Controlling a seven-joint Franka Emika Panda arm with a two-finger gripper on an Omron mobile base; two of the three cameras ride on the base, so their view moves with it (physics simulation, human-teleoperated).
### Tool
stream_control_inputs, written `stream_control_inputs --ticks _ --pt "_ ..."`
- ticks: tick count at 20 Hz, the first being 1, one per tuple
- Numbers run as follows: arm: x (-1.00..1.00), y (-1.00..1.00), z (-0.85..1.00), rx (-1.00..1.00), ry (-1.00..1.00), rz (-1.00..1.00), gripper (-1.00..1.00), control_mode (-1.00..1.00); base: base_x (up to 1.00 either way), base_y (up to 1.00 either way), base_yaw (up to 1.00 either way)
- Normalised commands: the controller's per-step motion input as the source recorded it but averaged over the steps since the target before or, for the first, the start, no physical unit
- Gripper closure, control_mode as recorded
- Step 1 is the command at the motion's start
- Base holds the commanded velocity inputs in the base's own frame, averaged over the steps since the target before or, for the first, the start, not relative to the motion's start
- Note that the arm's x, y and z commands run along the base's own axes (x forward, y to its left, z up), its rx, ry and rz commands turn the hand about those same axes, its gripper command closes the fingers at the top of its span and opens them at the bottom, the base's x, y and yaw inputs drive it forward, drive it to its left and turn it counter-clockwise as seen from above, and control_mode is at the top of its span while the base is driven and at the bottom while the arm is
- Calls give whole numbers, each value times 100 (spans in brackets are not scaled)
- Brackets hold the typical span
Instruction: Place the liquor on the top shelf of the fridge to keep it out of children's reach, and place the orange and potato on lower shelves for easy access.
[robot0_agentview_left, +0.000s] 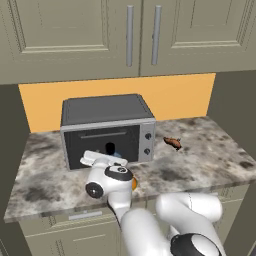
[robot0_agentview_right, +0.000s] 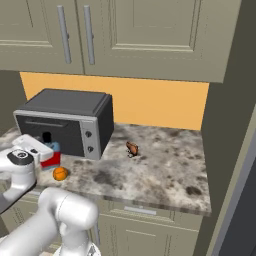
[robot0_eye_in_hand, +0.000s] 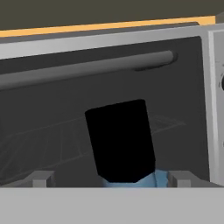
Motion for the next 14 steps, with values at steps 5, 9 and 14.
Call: stream_control_inputs --ticks 5,9,14 --pt "19 -18 -4 0 0 0 -100 -100 0 0 0" --pt "12 -25 0 0 0 0 -100 -100 0 0 0" --pt "1 -31 0 0 0 0 -100 -100 0 0 0"
